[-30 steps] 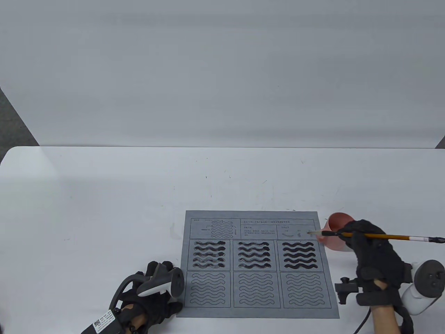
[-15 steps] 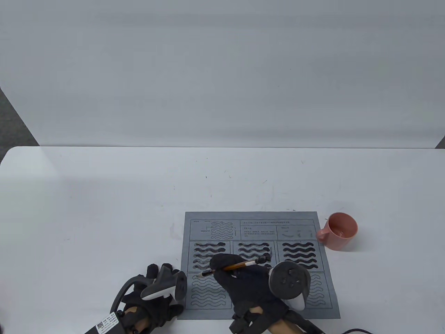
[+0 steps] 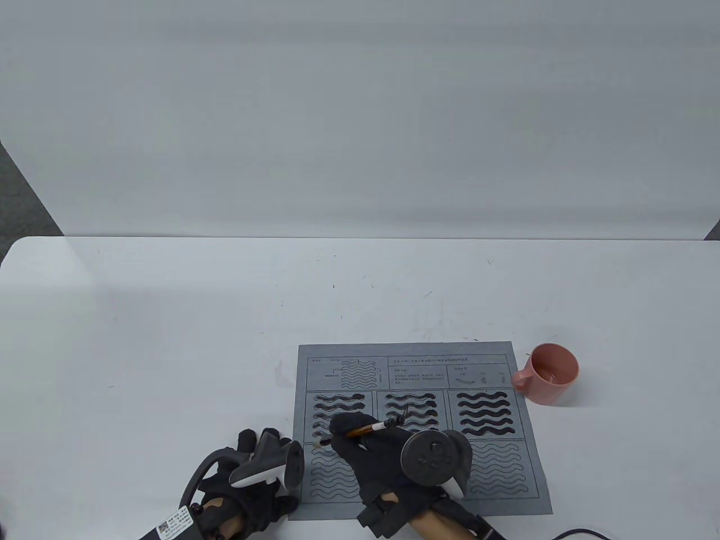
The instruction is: Trace patterns on water writing practice cloth with Chinese brush
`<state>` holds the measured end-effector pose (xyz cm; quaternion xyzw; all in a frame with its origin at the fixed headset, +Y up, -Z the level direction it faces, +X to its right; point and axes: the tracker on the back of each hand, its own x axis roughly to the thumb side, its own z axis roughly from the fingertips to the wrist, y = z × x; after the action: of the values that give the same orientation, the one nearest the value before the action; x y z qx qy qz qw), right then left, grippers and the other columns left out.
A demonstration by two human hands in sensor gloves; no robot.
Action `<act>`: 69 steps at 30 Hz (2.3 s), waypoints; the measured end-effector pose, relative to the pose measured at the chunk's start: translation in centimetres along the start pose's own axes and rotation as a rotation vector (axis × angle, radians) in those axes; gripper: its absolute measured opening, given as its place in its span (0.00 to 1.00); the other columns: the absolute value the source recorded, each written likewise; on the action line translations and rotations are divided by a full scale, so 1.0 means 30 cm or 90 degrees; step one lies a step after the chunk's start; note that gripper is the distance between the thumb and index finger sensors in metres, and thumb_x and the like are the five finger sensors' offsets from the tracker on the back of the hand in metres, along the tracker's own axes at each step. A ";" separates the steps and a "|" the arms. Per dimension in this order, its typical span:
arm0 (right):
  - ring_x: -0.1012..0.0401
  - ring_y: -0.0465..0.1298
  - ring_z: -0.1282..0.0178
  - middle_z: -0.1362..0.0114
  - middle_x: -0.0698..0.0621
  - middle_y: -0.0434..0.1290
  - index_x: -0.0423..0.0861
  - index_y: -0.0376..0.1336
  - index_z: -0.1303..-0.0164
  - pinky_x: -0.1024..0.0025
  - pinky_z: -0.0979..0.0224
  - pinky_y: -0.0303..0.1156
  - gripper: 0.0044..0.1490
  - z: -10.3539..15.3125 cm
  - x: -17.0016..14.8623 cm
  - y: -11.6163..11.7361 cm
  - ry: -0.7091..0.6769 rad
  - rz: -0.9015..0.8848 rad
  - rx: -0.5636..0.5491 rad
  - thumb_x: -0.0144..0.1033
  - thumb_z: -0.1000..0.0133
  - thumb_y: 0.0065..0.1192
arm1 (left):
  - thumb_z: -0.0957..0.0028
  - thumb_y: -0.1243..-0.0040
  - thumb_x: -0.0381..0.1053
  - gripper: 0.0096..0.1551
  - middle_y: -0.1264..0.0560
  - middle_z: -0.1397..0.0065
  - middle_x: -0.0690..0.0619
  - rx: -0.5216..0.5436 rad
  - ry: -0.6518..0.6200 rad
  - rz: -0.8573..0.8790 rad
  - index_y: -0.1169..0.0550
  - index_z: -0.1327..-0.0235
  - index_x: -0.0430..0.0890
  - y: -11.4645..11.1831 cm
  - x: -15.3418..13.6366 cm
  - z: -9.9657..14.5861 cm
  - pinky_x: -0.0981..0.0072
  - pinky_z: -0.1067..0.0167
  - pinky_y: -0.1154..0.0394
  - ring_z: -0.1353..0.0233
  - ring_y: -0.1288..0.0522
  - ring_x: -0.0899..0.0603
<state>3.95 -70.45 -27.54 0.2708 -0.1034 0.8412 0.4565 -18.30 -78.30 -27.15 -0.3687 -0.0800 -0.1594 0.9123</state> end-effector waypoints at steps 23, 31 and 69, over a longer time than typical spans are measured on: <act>0.45 0.87 0.45 0.38 0.38 0.81 0.40 0.70 0.45 0.43 0.43 0.78 0.21 0.011 -0.065 0.031 0.050 -0.037 0.014 0.30 0.47 0.71 | 0.65 0.69 0.71 0.58 0.84 0.27 0.48 -0.002 0.000 -0.005 0.83 0.40 0.56 -0.002 0.001 -0.001 0.28 0.23 0.62 0.20 0.78 0.28; 0.44 0.86 0.44 0.37 0.38 0.80 0.40 0.69 0.44 0.42 0.42 0.77 0.21 0.012 -0.076 0.037 0.054 -0.029 0.022 0.31 0.47 0.70 | 0.65 0.69 0.71 0.58 0.84 0.27 0.48 -0.002 0.000 -0.005 0.83 0.40 0.56 -0.001 0.001 0.000 0.28 0.23 0.62 0.20 0.78 0.28; 0.42 0.84 0.44 0.37 0.38 0.79 0.41 0.69 0.44 0.38 0.40 0.73 0.21 0.024 -0.086 0.029 0.064 -0.034 0.020 0.34 0.44 0.66 | 0.65 0.70 0.71 0.58 0.85 0.27 0.48 -0.002 0.000 -0.006 0.83 0.40 0.56 -0.001 0.001 0.000 0.28 0.23 0.62 0.20 0.78 0.28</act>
<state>4.61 -73.07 -28.30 0.2376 -0.0601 0.8429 0.4791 -18.28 -78.32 -27.13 -0.3697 -0.0816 -0.1638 0.9110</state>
